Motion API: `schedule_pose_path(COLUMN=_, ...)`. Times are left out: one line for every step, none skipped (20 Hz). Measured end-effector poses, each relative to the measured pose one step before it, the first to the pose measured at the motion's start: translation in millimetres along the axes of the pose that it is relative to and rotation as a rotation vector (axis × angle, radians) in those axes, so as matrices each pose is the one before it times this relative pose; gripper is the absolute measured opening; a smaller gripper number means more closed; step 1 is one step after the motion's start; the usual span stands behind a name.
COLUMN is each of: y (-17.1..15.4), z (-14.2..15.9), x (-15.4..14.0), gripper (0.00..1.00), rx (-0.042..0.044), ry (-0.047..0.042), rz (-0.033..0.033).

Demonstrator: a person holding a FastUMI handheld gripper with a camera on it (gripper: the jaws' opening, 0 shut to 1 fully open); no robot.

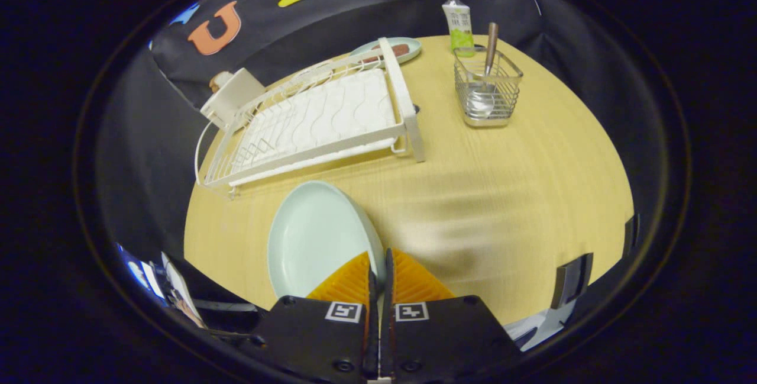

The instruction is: Take the plate from the dish rack, then take the spoon from the basket and place it into the plate.

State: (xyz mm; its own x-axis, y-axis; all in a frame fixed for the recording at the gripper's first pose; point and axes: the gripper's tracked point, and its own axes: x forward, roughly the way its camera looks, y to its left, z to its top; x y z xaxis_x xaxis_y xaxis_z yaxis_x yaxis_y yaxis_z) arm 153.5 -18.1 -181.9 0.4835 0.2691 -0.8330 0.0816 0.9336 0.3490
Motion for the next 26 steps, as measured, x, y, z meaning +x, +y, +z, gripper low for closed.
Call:
schedule_pose_path(y=-4.56, z=-0.38, x=3.28, gripper=0.08, rx=0.01768, ry=0.00835, rz=0.00742)
schedule_pose_path(y=-3.34, z=0.16, x=2.39, gripper=0.09, rx=0.00849, ry=0.00244, rz=0.00620)
schedule_pose_path(y=-3.25, z=1.27, x=1.88, gripper=0.09, rx=0.00328, ry=-0.00310, rz=0.00441)
schedule_pose_path(y=-3.20, z=0.72, x=0.77, gripper=0.10, rx=0.00083, ry=-0.00289, rz=-0.00023)
schedule_pose_path(y=-3.21, z=-0.16, x=1.48, gripper=0.10, rx=-0.00368, ry=0.00157, rz=-0.00545)
schedule_pose_path(y=-3.13, z=-2.49, x=0.90, gripper=0.11, rx=-0.00450, ry=0.00529, rz=-0.00977)
schedule_pose_path(y=-2.02, z=-1.91, x=0.25, gripper=0.12, rx=-0.00655, ry=-0.00548, rz=-0.01339)
schedule_pose_path(y=-3.34, z=0.95, x=0.83, gripper=0.13, rx=-0.01933, ry=-0.01308, rz=-0.02169)
schedule_pose_path(y=-3.99, z=1.16, x=0.86, gripper=0.13, rx=-0.02689, ry=-0.01809, rz=-0.03176)
schedule_pose_path(y=-3.27, z=1.53, x=0.47, gripper=0.10, rx=-0.02376, ry=-0.01430, rz=-0.02883)
schedule_pose_path(y=0.10, z=0.76, x=0.27, gripper=0.08, rx=-0.01109, ry=-0.01207, rz=-0.01191)
schedule_pose_path(y=1.30, z=0.47, x=-0.40, gripper=0.08, rx=-0.00129, ry=-0.00154, rz=0.00001)
schedule_pose_path(y=0.34, z=0.17, x=-0.13, gripper=0.08, rx=0.00063, ry=-0.00550, rz=-0.00101)
schedule_pose_path(y=-0.94, z=3.02, x=-2.96, gripper=0.10, rx=-0.00651, ry=-0.01420, rz=-0.00670)
schedule_pose_path(y=-2.56, z=2.78, x=-3.70, gripper=0.11, rx=-0.00318, ry=-0.01451, rz=-0.01492)
schedule_pose_path(y=-1.99, z=3.74, x=-4.97, gripper=0.18, rx=0.00291, ry=-0.01837, rz=-0.01010)
schedule_pose_path(y=0.63, z=3.00, x=-4.96, gripper=0.27, rx=0.00092, ry=-0.02180, rz=0.00157)
schedule_pose_path(y=1.48, z=5.09, x=-6.23, gripper=0.41, rx=-0.01214, ry=-0.01997, rz=0.00572)
schedule_pose_path(y=1.69, z=3.99, x=-4.22, gripper=0.55, rx=-0.01654, ry=-0.02135, rz=0.01378)
schedule_pose_path(y=1.09, z=3.77, x=-3.31, gripper=0.70, rx=-0.01363, ry=-0.01689, rz=0.01174)
schedule_pose_path(y=-0.54, z=4.07, x=-1.50, gripper=0.84, rx=-0.00386, ry=-0.01494, rz=0.00760)
schedule_pose_path(y=-2.52, z=4.35, x=-2.15, gripper=0.99, rx=0.00124, ry=-0.01830, rz=-0.00121)
schedule_pose_path(y=-2.41, z=4.80, x=-1.66, gripper=0.99, rx=0.00259, ry=-0.02610, rz=-0.00206)
schedule_pose_path(y=-6.28, z=7.48, x=-1.70, gripper=0.99, rx=-0.00133, ry=-0.03109, rz=-0.01554)
schedule_pose_path(y=-8.71, z=8.27, x=-1.58, gripper=0.98, rx=-0.00194, ry=-0.03838, rz=-0.02791)
schedule_pose_path(y=-11.36, z=12.46, x=-1.65, gripper=0.99, rx=-0.00182, ry=-0.04983, rz=-0.03400)
